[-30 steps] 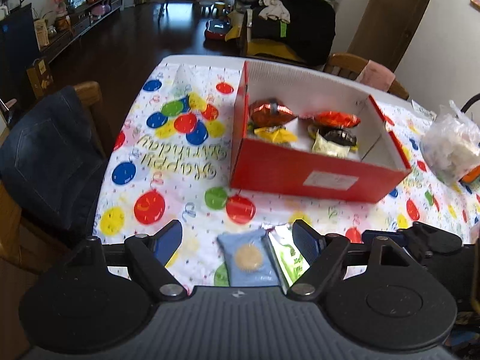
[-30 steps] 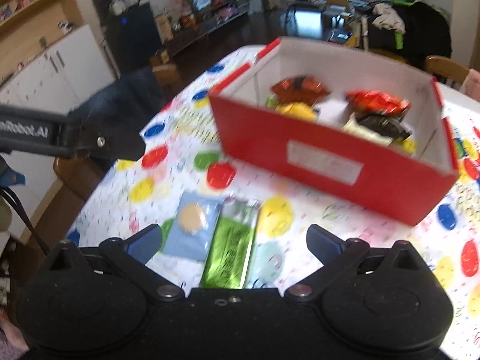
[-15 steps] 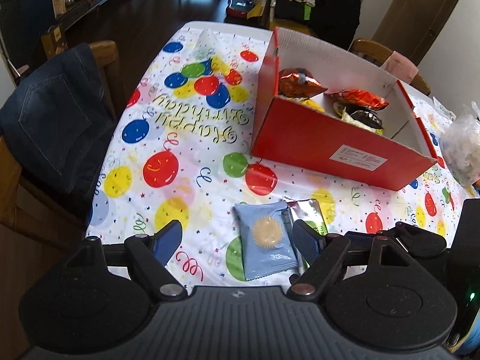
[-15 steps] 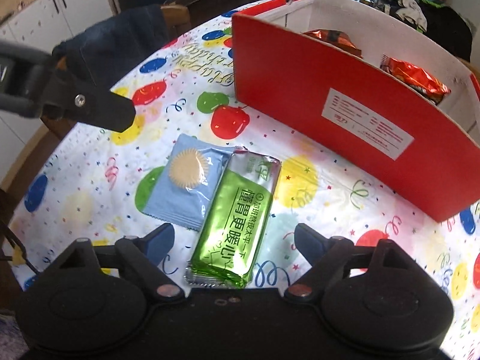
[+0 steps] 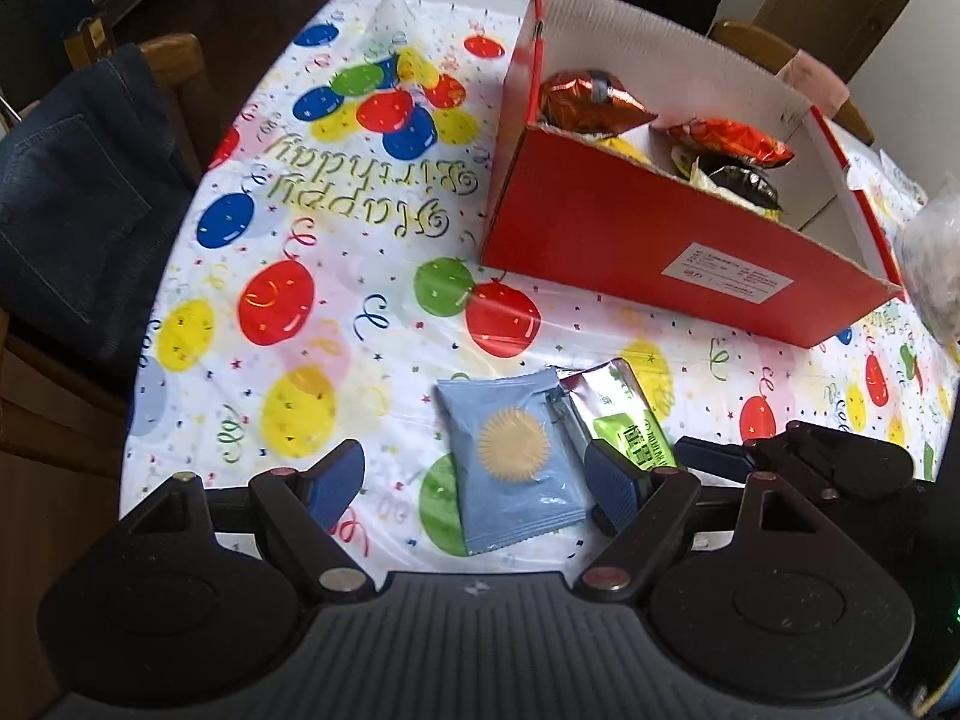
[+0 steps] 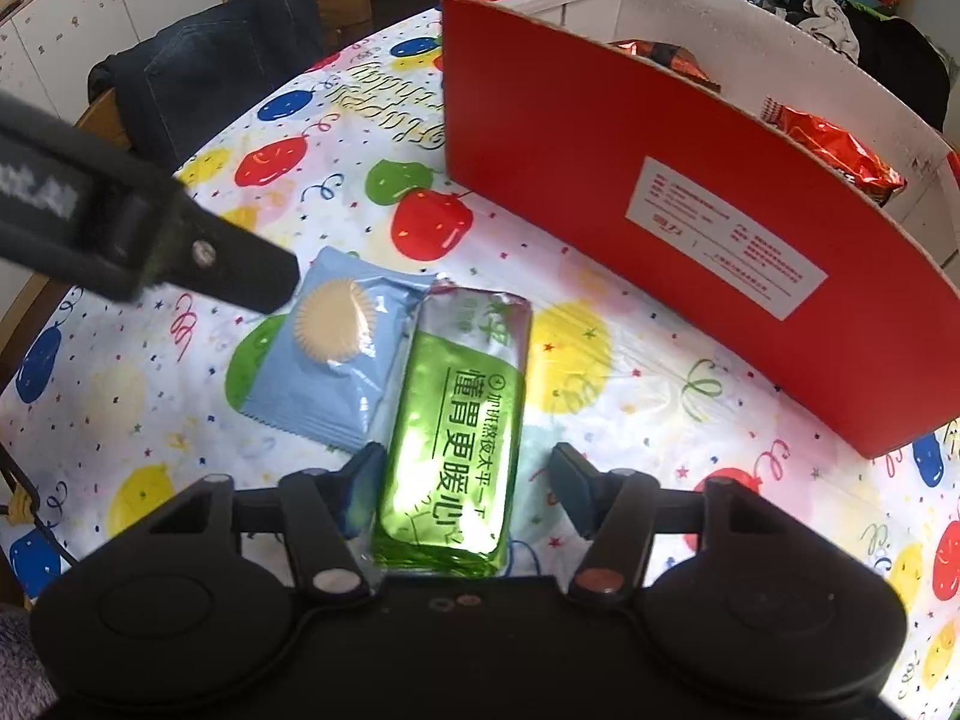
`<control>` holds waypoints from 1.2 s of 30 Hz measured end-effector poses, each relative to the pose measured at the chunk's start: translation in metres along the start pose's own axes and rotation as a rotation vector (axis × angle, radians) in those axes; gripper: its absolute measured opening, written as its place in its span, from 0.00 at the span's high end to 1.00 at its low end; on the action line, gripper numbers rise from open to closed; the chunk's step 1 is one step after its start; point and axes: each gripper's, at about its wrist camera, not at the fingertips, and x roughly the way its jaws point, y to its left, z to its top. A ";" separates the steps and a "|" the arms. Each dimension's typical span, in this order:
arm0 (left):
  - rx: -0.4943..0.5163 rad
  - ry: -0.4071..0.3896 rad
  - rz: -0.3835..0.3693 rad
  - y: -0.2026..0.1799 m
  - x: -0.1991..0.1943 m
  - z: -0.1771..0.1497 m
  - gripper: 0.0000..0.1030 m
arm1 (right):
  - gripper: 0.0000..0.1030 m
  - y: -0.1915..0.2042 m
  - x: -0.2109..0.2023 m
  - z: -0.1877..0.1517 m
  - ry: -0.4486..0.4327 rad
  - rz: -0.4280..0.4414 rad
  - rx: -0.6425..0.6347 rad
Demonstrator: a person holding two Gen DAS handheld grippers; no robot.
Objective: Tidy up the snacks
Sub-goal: 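Close the left tool on the blue cookie packet while the right tool grasps the green candy bar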
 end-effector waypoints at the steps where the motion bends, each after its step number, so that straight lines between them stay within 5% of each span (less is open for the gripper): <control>1: -0.004 0.014 0.002 -0.002 0.004 0.002 0.22 | 0.54 -0.002 0.000 0.001 -0.001 -0.002 0.003; 25: -0.056 0.111 0.043 -0.015 0.057 0.009 0.24 | 0.60 -0.061 -0.030 -0.024 -0.029 0.023 0.233; 31: -0.060 0.110 0.051 -0.014 0.058 0.009 0.35 | 0.60 -0.060 -0.032 -0.023 -0.034 0.025 0.232; 36: -0.028 0.098 0.077 -0.017 0.054 0.007 0.54 | 0.60 -0.059 -0.033 -0.022 -0.041 0.018 0.238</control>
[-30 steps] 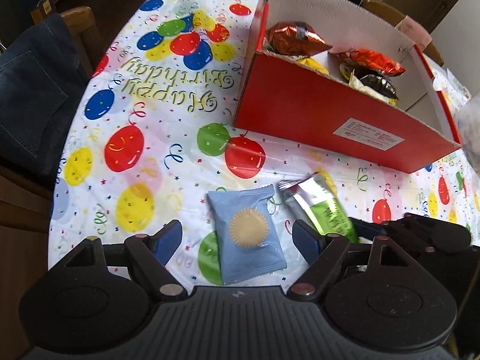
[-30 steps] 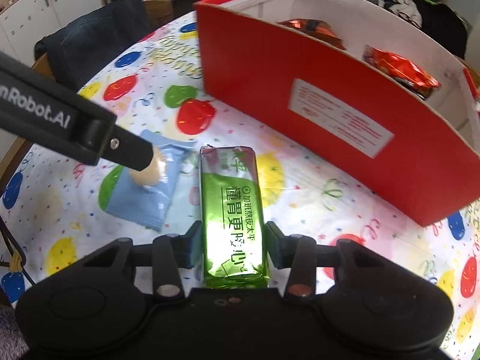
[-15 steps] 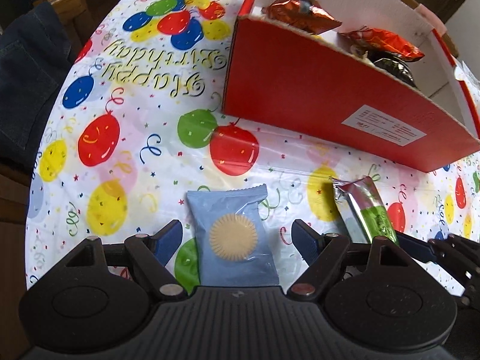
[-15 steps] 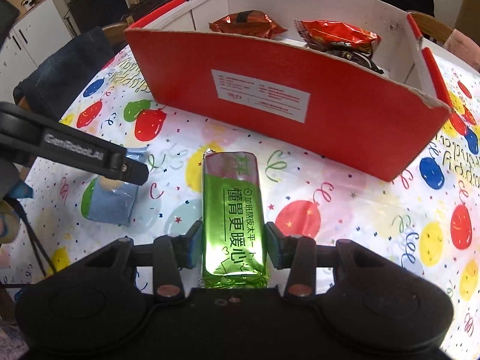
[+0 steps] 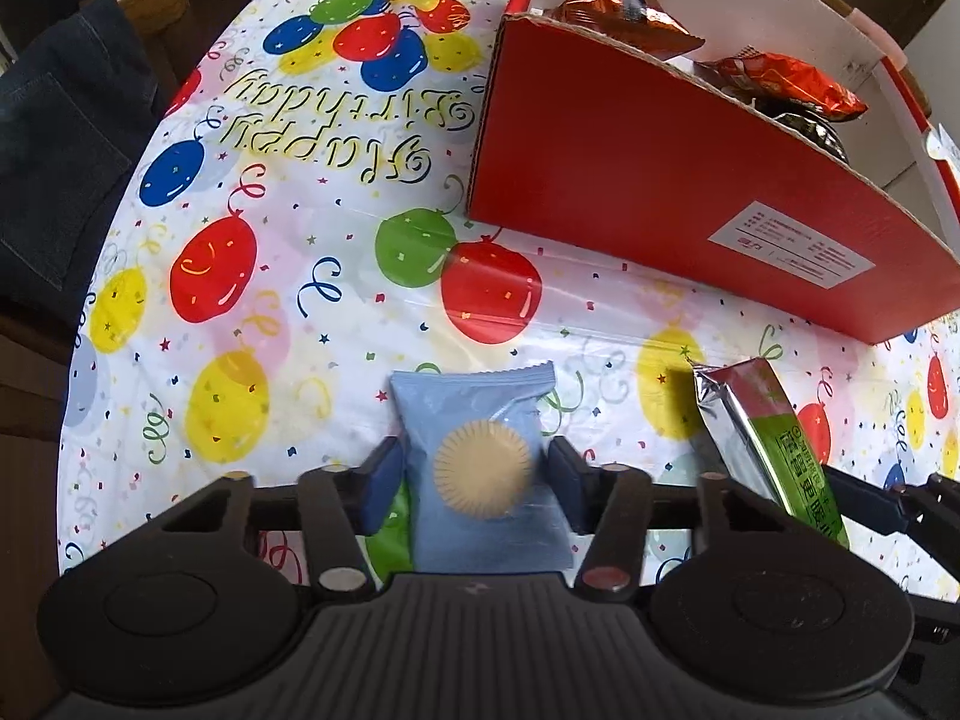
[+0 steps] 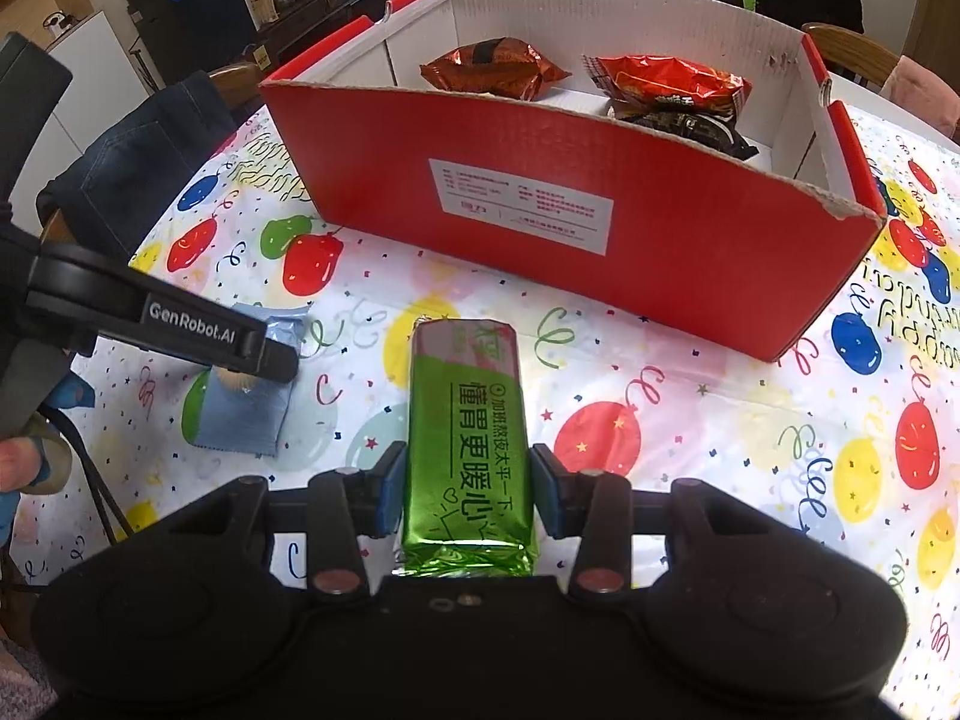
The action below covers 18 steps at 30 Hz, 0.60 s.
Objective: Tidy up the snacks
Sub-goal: 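Close the left tool on the blue cookie packet while the right tool grasps the green candy bar, then lift and carry the blue packet and green candy bar over the red box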
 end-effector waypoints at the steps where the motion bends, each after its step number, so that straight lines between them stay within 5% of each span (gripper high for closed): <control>1: 0.003 -0.001 -0.002 0.000 0.000 0.000 0.54 | 0.60 0.000 -0.001 0.000 -0.002 -0.001 0.002; 18: 0.002 -0.049 -0.035 0.006 -0.029 -0.005 0.56 | 0.60 0.004 -0.034 -0.003 -0.081 0.027 0.074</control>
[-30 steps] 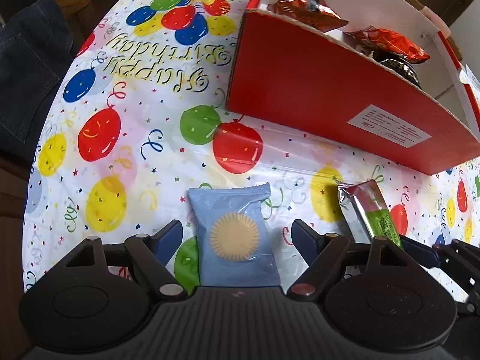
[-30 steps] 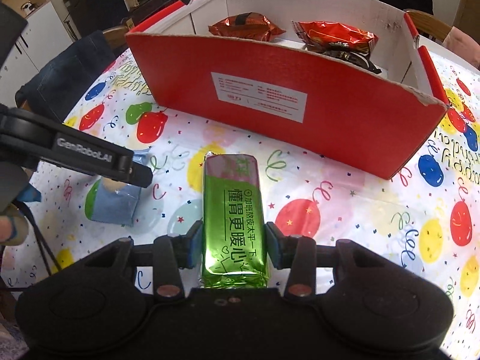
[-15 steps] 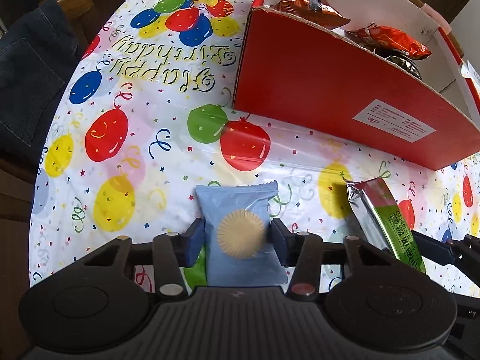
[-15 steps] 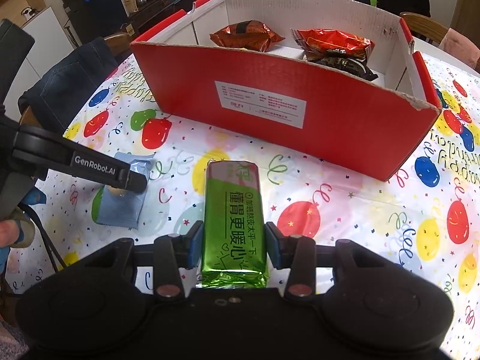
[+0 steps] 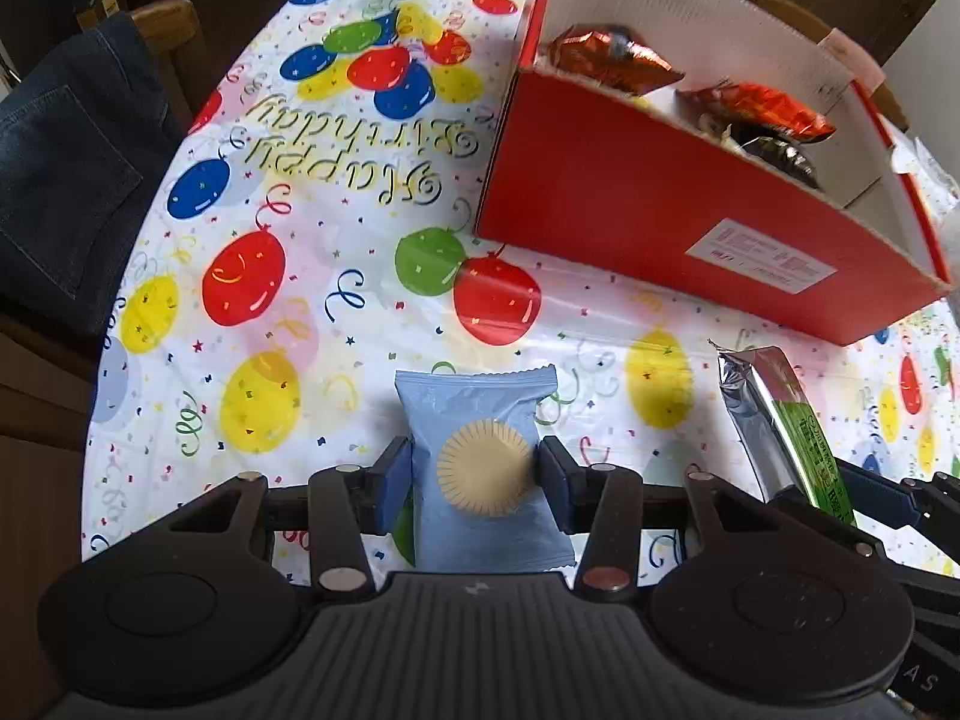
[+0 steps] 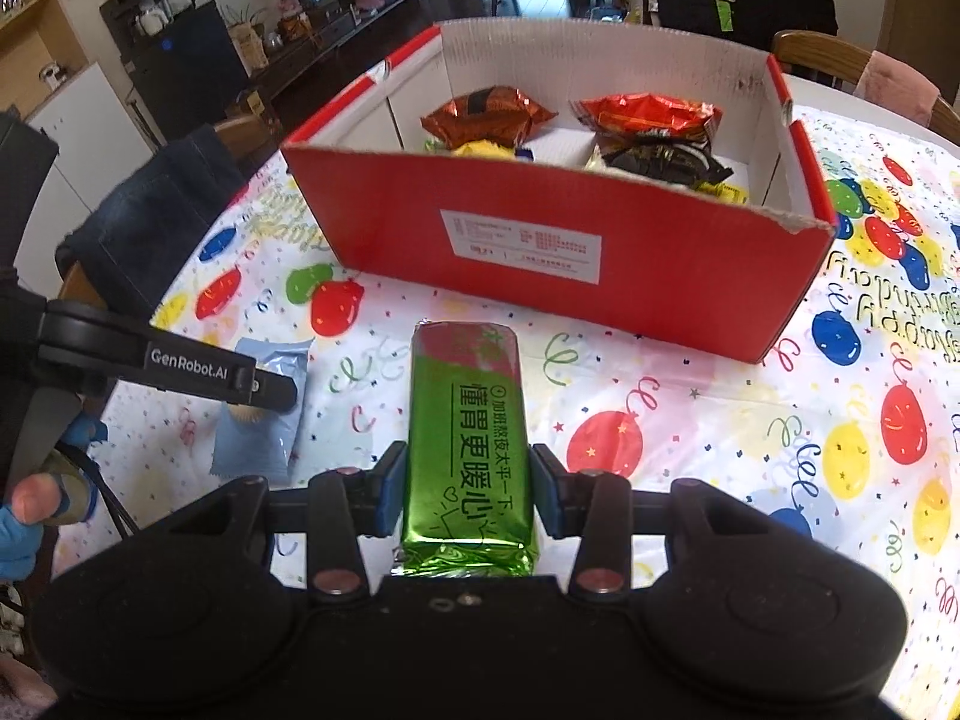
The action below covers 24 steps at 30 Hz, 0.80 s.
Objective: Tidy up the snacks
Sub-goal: 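Lift and carry the blue packet and green candy bar over the red box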
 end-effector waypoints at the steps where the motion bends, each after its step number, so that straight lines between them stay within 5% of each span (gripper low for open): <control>1: 0.002 -0.007 -0.004 0.000 -0.004 0.000 0.56 | 0.60 0.000 -0.003 0.000 -0.007 0.002 0.005; 24: 0.140 -0.212 -0.086 -0.021 -0.093 0.016 0.56 | 0.60 0.005 -0.074 0.026 -0.212 -0.002 0.037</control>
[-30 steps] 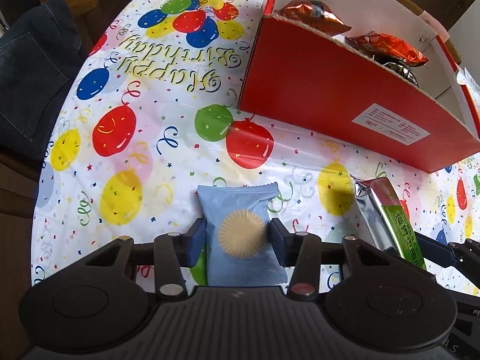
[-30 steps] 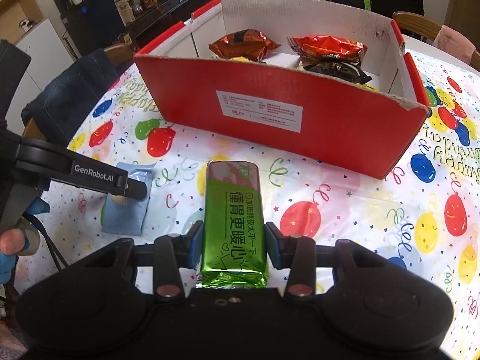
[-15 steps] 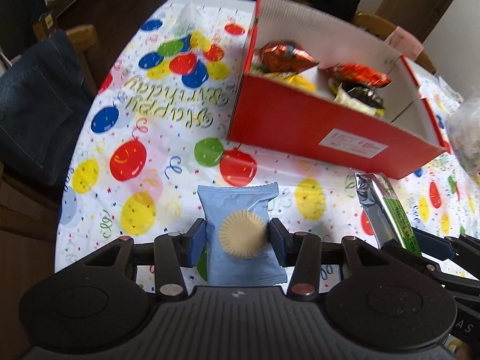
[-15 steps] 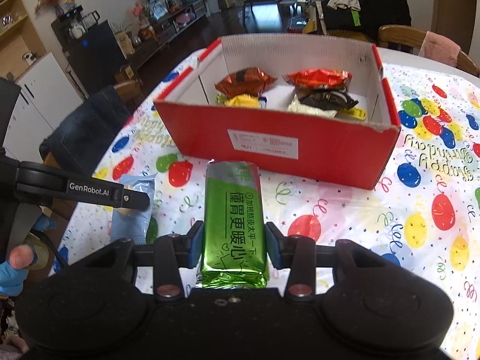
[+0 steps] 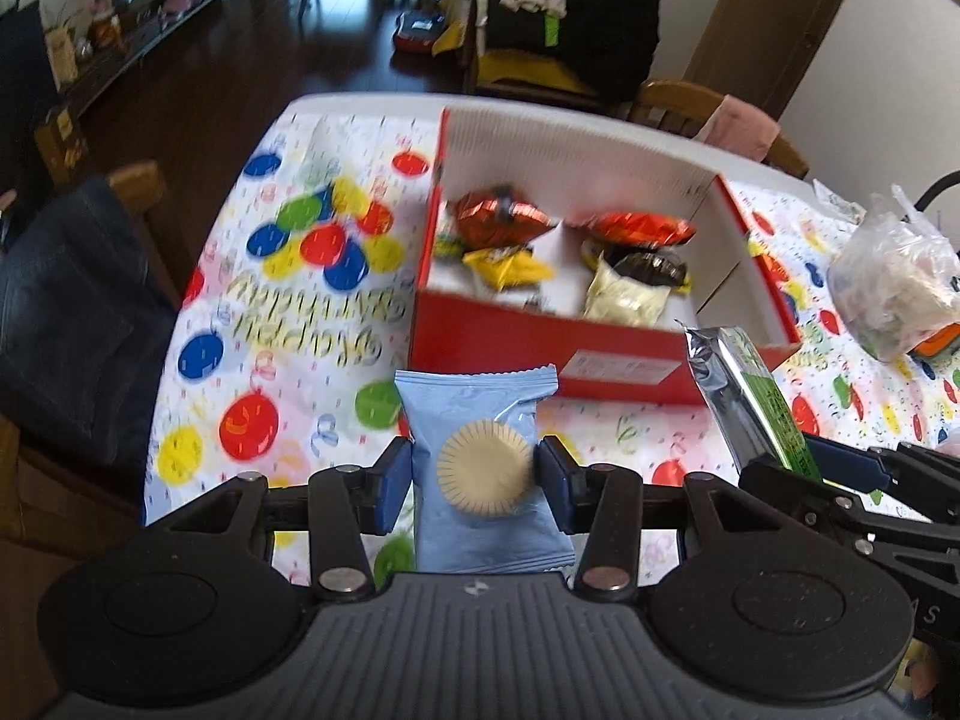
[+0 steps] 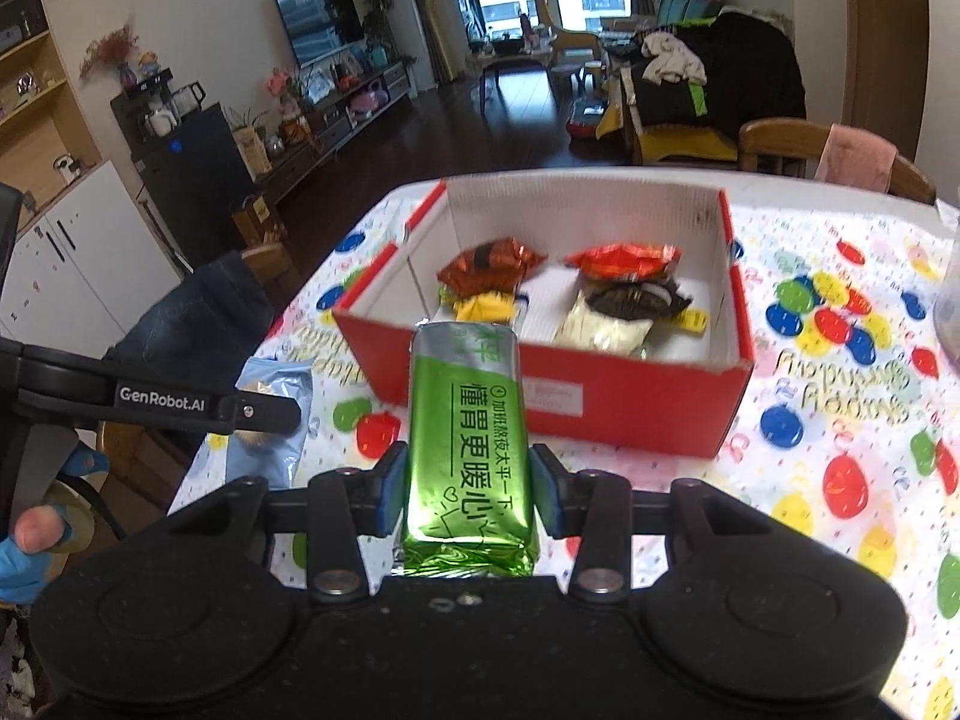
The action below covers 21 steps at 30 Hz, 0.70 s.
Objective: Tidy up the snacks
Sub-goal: 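Lift and carry the blue packet and green candy bar over the red box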
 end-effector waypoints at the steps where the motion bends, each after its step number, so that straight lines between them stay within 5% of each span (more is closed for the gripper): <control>1: 0.011 -0.009 -0.001 -0.003 -0.002 0.004 0.56 | 0.60 -0.001 -0.001 0.003 -0.007 -0.006 -0.002; 21: 0.085 -0.022 0.001 -0.039 0.029 0.094 0.56 | 0.60 -0.038 0.042 0.070 -0.048 -0.095 -0.016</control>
